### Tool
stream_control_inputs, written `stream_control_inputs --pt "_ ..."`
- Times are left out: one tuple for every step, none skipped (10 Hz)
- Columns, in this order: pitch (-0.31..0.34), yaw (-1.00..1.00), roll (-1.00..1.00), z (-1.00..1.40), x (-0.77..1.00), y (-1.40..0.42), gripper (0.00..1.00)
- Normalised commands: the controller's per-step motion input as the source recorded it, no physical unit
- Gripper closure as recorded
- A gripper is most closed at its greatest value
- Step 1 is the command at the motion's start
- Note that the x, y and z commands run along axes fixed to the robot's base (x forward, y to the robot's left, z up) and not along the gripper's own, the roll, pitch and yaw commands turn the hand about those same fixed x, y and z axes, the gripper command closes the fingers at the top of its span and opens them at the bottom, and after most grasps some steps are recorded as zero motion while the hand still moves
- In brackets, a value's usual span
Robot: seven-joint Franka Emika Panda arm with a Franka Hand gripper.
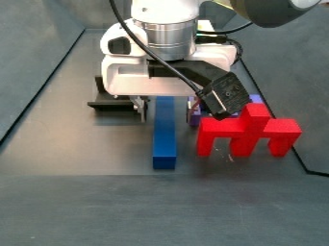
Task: Pick up the blue object. Move up. Move to above the board. Insert the blue object.
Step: Pick up the blue object.
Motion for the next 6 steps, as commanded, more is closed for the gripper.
stream_control_inputs --pt "0.0 0.0 0.0 0.0 0.0 0.0 0.0" --pt "0.0 0.0 0.0 0.0 0.0 0.0 1.0" --pt "0.0 0.0 0.0 0.0 0.0 0.0 1.0" --pt "0.0 0.0 0.0 0.0 0.0 0.0 1.0" --pt "0.0 0.0 0.0 0.0 0.0 0.0 1.0" --pt "0.0 0.0 0.0 0.0 0.0 0.0 1.0"
